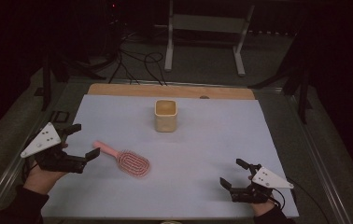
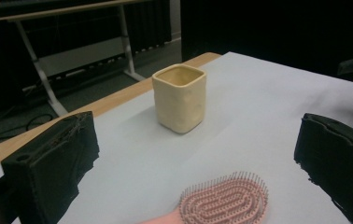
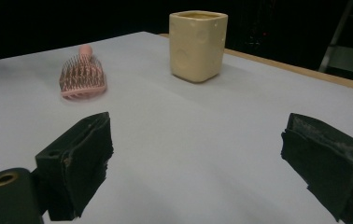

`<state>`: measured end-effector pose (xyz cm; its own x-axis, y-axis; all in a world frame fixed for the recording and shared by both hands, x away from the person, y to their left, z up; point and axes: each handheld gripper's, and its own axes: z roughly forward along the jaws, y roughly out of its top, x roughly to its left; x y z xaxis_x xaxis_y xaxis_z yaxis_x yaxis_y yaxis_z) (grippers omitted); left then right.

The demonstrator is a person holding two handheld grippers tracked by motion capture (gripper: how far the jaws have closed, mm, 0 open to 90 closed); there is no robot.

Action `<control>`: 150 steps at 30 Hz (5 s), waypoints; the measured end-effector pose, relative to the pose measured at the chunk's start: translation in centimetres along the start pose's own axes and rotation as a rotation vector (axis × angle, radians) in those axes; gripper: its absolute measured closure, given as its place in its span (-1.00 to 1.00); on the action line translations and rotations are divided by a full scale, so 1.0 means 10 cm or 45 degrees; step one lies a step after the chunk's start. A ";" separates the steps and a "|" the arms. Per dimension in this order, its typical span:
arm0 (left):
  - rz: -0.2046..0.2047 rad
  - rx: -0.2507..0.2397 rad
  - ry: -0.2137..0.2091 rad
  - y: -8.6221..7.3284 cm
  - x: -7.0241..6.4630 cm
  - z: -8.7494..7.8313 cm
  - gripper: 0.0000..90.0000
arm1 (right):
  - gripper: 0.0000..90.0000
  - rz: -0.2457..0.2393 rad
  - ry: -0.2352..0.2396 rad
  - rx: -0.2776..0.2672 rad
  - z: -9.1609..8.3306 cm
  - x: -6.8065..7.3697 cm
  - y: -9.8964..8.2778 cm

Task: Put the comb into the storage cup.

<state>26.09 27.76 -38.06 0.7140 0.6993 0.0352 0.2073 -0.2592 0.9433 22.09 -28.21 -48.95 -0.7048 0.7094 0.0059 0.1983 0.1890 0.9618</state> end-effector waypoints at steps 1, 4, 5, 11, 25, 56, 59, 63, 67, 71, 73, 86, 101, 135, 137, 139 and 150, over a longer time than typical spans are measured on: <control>-0.002 0.008 0.003 0.00 0.02 0.02 -0.99 | -0.82 -0.005 0.003 -0.001 0.00 0.00 0.00; 0.000 0.031 0.018 -0.01 0.08 0.09 -0.99 | -0.82 0.002 0.006 -0.002 0.01 0.00 0.00; 0.000 0.031 0.018 -0.01 0.08 0.09 -0.99 | -0.82 0.002 0.006 -0.002 0.01 0.00 0.00; -0.014 0.085 0.033 -0.05 0.20 0.25 -0.99 | -0.82 0.000 0.007 -0.002 0.01 0.00 0.00; -0.041 0.174 0.083 -0.15 0.41 0.56 -0.53 | -0.81 -0.014 0.006 -0.004 0.00 0.01 0.00; -0.003 0.557 0.137 -0.60 0.57 1.06 1.00 | -0.81 -0.008 0.025 -0.009 0.01 0.02 0.01; 0.004 0.587 0.133 -0.62 0.57 1.09 1.00 | -0.81 -0.008 0.024 -0.013 0.00 0.02 0.01; 0.030 0.671 0.122 -0.68 0.56 1.19 1.00 | -0.81 -0.006 0.024 -0.010 0.00 0.01 0.01; 0.052 0.717 0.121 -0.72 0.56 1.25 1.00 | -0.81 -0.004 0.025 -0.009 0.01 0.01 0.00; 0.065 0.759 0.113 -0.74 0.56 1.31 1.00 | -0.81 0.000 0.025 -0.010 0.01 0.01 0.00; 0.075 0.781 0.110 -0.76 0.55 1.33 1.00 | -0.81 0.004 0.030 -0.008 0.01 0.00 0.00; 0.077 0.822 0.088 -0.79 0.56 1.35 1.00 | -0.81 0.006 0.027 -0.007 0.01 0.00 0.00; 0.091 0.873 0.084 -0.88 0.51 1.12 1.00 | -0.81 0.014 0.025 -0.013 -0.01 -0.01 0.00; 0.056 0.961 0.031 -0.99 -0.05 0.47 1.00 | -0.81 0.010 0.029 -0.010 0.01 0.01 0.01; 0.052 0.970 0.025 -0.99 -0.08 0.46 1.00 | -0.81 0.009 0.028 -0.007 0.01 0.02 0.01; 0.057 0.975 0.026 -0.99 -0.11 0.45 1.00 | -0.81 0.009 0.030 -0.010 0.01 0.02 0.01; 0.077 1.021 -0.013 -0.96 -0.36 0.43 1.00 | -0.81 0.008 0.031 -0.007 0.02 0.03 0.01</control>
<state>24.46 24.84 -48.65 0.7448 0.6635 0.0719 0.5824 -0.6988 0.4153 22.06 -27.87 -48.87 -0.7200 0.6938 0.0184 0.1991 0.1810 0.9631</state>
